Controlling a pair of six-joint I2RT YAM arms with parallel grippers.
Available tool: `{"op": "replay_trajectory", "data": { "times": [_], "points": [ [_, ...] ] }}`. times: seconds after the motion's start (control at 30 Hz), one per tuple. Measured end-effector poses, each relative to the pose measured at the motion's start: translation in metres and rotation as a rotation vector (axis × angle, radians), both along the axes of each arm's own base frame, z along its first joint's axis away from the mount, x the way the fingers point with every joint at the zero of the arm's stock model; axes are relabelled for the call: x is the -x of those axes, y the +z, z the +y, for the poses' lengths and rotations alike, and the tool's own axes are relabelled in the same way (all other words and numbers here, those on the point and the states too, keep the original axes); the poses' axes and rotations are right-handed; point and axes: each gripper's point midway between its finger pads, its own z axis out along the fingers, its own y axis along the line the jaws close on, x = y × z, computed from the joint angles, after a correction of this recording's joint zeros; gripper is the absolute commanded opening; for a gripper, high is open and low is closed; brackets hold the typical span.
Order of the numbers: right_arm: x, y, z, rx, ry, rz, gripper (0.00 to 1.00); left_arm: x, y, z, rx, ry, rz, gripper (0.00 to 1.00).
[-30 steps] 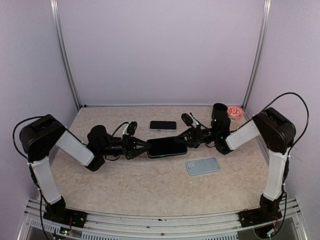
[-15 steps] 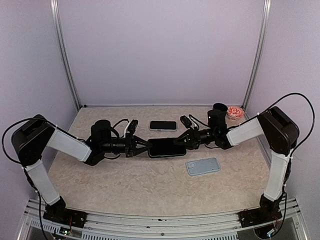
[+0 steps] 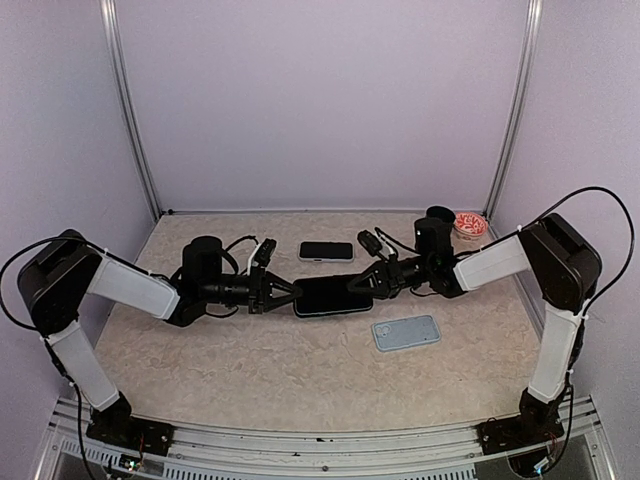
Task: Put the phone into the phone case
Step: Press the phone with the phone case.
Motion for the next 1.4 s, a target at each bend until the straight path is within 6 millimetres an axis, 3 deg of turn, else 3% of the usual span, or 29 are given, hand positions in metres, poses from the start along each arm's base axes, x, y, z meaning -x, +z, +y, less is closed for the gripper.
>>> {"op": "replay_trajectory", "data": {
  "times": [0.33,0.5,0.73,0.9,1.1,1.4],
  "points": [
    [0.001,0.017,0.0,-0.053,-0.014,0.039,0.0,-0.004,0.009,0.001,0.019,0.016,-0.017,0.39],
    [0.001,0.028,0.0,-0.083,-0.015,0.047,0.0,-0.005,0.016,0.003,0.044,0.025,-0.03,0.45],
    [0.0,0.03,0.0,-0.091,-0.018,0.057,0.0,0.0,0.019,0.003,0.075,0.018,-0.03,0.45],
    [-0.002,0.029,0.001,-0.092,-0.026,0.057,0.0,0.008,0.022,-0.003,0.091,-0.01,-0.033,0.41],
    [-0.003,0.026,0.001,-0.09,-0.03,0.064,0.0,0.013,0.024,-0.007,0.113,-0.031,-0.022,0.16],
    [-0.006,0.023,0.002,-0.079,-0.03,0.043,0.0,0.011,0.02,-0.006,0.114,-0.023,-0.003,0.0]
  ]
}}
